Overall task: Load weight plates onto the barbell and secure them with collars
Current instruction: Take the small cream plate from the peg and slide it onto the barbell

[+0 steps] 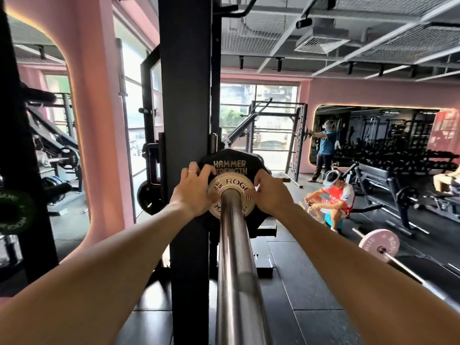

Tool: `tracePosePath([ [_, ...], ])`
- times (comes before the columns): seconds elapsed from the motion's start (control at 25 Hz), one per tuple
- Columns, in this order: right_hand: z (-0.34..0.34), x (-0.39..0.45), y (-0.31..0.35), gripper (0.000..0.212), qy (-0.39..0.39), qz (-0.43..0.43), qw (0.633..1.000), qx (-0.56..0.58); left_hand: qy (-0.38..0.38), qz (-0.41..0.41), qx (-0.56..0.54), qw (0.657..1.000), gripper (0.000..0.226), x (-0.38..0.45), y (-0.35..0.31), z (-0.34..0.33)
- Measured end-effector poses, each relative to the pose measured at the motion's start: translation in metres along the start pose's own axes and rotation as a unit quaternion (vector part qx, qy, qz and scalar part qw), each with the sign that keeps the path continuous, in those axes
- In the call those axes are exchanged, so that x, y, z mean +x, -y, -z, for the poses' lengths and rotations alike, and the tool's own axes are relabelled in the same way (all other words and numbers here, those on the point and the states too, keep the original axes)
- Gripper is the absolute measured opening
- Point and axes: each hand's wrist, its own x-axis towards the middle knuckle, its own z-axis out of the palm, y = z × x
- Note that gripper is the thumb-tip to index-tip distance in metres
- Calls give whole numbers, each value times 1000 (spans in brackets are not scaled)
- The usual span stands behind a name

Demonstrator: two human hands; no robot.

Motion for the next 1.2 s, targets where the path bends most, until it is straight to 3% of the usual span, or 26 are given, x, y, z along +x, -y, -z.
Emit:
tracePosePath([
  [0.12, 9, -3, 7, 25, 54, -39, 998, -2, 90, 13, -24, 996, 75, -8, 3, 17],
  [0.2, 23, -5, 12, 22, 66, -32, 997, 15, 124, 9, -50, 991, 61, -14, 11, 37],
  [0.4, 49, -16, 47, 15, 113, 26, 992, 45, 137, 111, -127, 976, 26, -33, 24, 94],
  [0.64, 56, -51, 131, 30, 147, 70, 985, 61, 152, 154, -138, 967, 27, -80, 46, 171],
  [0.92, 11, -104, 271, 33, 168, 94, 980, 56, 171, 200, -141, 954, 24, -168, 144, 256],
  [1.2, -86, -153, 390, 28, 260, 133, 956, 33, 200, 226, -105, 947, 21, -250, 279, 316],
])
